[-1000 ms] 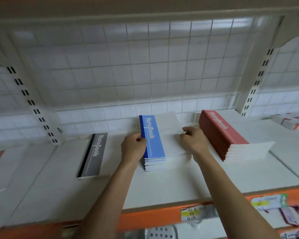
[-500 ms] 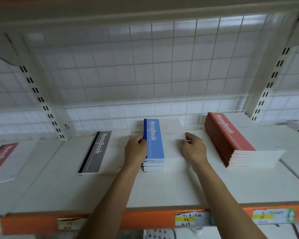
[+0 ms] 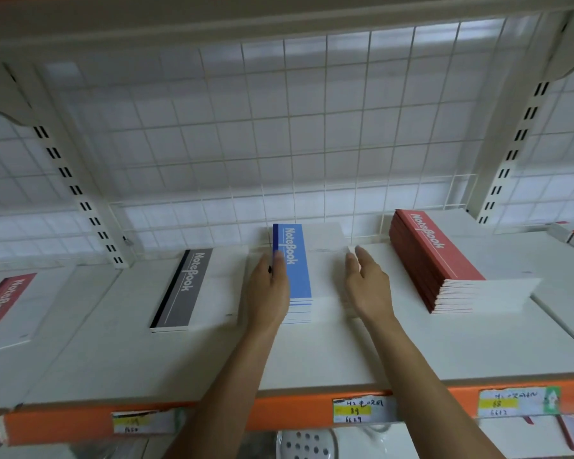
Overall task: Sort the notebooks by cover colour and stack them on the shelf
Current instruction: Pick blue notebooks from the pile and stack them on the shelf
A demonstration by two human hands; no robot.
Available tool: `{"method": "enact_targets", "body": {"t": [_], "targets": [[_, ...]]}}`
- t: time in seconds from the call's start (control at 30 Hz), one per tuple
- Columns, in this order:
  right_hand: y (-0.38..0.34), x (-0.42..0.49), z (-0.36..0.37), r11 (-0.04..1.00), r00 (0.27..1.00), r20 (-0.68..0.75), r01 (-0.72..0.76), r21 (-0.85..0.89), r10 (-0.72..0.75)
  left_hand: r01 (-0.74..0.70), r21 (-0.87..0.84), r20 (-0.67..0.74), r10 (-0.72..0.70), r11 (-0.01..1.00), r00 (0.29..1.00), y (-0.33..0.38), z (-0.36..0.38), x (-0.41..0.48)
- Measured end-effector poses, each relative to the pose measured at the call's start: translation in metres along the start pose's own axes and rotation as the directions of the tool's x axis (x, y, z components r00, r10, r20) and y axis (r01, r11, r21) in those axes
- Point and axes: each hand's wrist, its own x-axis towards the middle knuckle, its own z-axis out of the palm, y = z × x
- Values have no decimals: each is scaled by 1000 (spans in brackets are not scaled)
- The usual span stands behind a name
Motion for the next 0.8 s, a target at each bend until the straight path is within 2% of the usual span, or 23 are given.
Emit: {"method": "enact_targets", "body": {"t": [0.07, 0.1, 0.17, 0.23, 0.27, 0.33, 0.47, 0.7, 0.8], "targets": [[-1, -5, -9, 952, 978, 94, 206, -225, -189, -249, 184, 198, 213, 951, 957, 0, -13, 0], [-1, -8, -12, 885, 941, 193, 330, -327, -279, -346, 287, 314, 254, 893, 915, -1, -19, 1], [-4, -13, -17, 741, 849, 393, 510, -436, -353, -533, 511, 528, 244, 674, 813, 1, -28, 2], [-10, -19, -17, 641, 788, 505, 597, -483, -353, -656, 603, 621, 250, 454, 743, 7, -28, -3], [-12, -19, -16, 612, 773, 522, 618, -493, -360, -678, 615, 634, 259, 403, 729, 11, -26, -4], [-12, -17, -13, 598, 765, 527, 631, -494, -370, -676, 620, 626, 269, 397, 732, 15, -21, -2], [-14, -13, -13, 661, 787, 518, 588, -466, -335, -648, 646, 603, 250, 403, 757, 26, -22, 1], [-14, -16, -13, 647, 774, 521, 609, -458, -360, -628, 625, 557, 298, 464, 775, 21, -26, -8], [-19, -23, -13, 647, 769, 519, 617, -448, -374, -591, 582, 518, 305, 558, 799, 16, -32, -10]]}}
